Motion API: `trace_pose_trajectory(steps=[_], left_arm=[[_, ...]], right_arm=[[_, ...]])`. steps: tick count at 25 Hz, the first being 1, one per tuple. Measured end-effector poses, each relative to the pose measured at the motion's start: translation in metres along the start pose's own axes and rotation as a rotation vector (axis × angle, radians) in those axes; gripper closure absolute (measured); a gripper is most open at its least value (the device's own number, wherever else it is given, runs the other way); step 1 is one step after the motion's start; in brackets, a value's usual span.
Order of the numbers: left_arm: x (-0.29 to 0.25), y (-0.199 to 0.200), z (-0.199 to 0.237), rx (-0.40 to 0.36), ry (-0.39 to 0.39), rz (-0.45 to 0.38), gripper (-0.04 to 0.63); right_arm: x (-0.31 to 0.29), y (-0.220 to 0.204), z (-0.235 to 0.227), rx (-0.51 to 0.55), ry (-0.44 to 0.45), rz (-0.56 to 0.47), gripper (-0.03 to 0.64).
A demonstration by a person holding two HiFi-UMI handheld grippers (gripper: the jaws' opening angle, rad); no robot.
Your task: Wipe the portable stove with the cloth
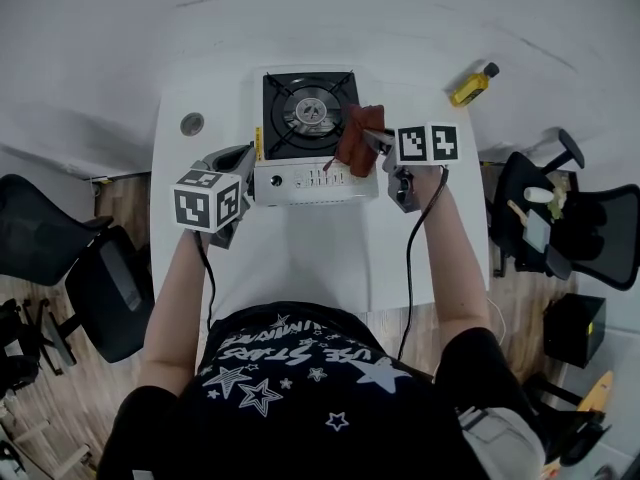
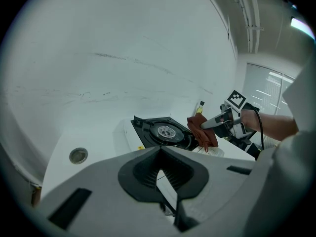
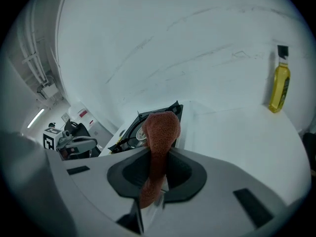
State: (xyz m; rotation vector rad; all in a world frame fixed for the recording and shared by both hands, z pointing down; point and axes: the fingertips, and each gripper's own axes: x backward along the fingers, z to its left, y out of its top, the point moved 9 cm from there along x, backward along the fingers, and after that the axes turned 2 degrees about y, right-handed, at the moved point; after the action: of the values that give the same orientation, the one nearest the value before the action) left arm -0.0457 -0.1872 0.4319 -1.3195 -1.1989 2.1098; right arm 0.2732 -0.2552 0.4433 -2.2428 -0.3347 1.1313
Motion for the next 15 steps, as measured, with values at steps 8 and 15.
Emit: trace_pose_trajectory(steps=[8, 15], left_arm=[[-0.001, -0.001, -0.002, 0.001, 0.003, 0.008, 0.589], [0.0, -0.006, -0.001, 0.013, 0.011, 0.005, 0.589]], right_arm=[[0.011, -0.012, -0.024, -0.076, -0.005, -0.005, 0.555], [0.011, -0.023, -0.037, -0.096, -0.028, 0.015, 0.555]])
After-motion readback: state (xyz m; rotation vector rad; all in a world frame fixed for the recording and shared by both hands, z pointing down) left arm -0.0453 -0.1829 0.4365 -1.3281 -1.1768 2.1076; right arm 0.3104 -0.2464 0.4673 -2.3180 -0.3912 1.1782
